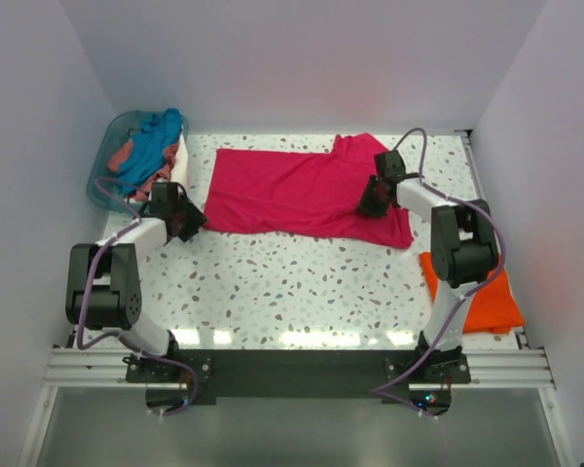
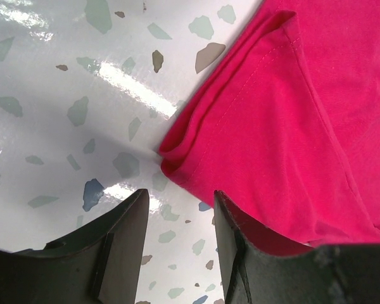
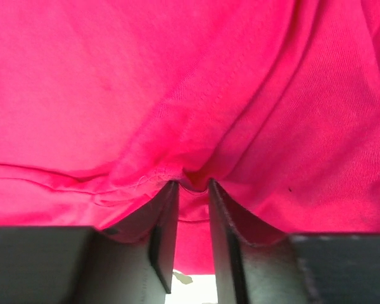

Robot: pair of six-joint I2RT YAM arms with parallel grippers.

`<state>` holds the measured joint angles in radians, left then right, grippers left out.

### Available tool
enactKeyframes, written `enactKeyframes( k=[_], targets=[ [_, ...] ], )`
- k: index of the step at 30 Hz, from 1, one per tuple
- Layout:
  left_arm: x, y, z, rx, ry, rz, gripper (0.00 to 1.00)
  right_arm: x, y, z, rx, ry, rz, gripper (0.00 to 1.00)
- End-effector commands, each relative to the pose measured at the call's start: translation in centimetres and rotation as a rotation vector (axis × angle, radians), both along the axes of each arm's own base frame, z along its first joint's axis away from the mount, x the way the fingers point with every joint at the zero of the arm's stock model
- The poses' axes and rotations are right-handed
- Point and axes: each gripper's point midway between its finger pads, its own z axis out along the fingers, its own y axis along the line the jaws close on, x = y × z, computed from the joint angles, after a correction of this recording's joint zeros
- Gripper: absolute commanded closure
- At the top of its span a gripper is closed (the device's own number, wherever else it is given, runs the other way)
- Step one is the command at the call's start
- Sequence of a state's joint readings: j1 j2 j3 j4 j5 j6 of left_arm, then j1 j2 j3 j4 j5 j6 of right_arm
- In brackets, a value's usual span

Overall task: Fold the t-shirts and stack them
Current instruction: Fold the tshirt

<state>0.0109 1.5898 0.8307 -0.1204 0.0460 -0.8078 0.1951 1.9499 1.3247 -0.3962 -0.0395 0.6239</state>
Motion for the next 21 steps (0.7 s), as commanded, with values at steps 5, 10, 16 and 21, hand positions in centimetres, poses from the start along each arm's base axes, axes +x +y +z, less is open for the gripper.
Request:
enactKeyframes(
  k=[5,10,16,21],
  targets=[
    [0.7,0.2,0.2,0.014,-0.030,0.003,0.50,3.1,0.2,2.6,-0.006,-0.093,0.013,0.80],
    [0.6,0.2,0.1,0.015,-0.025,0.002,0.50,4.0,0.8,2.5,-0.007,-0.098,0.040,0.97],
    [0.6,0.0,-0.1,0.009,-0.019,-0.005,0.51,5.6,2.5,2.5,-0.020,-0.112,0.100,1.00],
    [0.5,0.0,-0.1,0.006,-0.018,-0.008,0.51,6.8,4.4,3.1,-0.076,-0.147,0.173,1.00]
  ],
)
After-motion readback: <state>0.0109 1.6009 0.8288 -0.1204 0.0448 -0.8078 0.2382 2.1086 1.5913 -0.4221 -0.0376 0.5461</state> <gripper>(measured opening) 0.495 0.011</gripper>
